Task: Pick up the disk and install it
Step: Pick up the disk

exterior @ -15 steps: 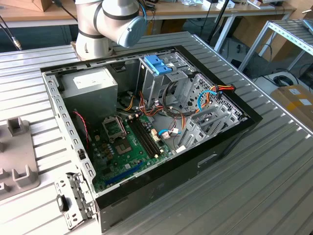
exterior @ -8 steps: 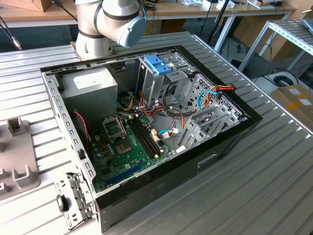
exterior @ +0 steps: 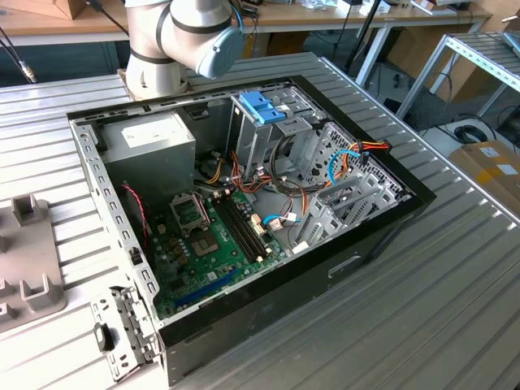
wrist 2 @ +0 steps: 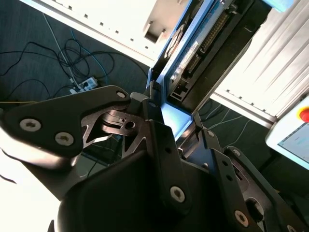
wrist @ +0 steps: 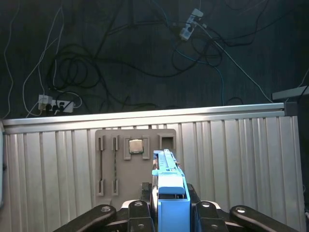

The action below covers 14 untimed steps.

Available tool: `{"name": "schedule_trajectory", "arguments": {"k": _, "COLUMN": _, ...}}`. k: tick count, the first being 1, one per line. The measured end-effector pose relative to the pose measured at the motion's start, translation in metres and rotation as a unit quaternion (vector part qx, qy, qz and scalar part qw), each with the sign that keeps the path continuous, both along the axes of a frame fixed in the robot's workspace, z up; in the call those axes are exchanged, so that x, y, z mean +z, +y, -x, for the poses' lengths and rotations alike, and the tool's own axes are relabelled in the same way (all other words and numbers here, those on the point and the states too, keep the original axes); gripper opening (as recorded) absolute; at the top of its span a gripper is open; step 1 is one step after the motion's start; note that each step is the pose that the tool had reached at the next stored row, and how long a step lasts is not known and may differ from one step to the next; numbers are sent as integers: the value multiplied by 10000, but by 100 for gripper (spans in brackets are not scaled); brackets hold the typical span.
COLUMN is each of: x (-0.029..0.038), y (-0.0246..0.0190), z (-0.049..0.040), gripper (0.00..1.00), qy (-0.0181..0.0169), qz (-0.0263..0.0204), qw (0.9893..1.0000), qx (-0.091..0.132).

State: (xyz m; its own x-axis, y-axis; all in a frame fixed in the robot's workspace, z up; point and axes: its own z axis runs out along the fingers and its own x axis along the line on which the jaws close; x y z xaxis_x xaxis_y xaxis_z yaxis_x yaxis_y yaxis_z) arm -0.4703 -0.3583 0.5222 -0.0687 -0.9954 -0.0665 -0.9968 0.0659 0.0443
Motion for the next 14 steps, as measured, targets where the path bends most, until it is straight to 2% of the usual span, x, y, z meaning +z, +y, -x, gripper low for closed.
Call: {"name": "schedule_trajectory", "arguments": {"k": 14, "x": 0, "y": -95, "z": 0, "gripper": 37, "qy": 0, "qz": 0, "qw": 10000, "qx": 0}}
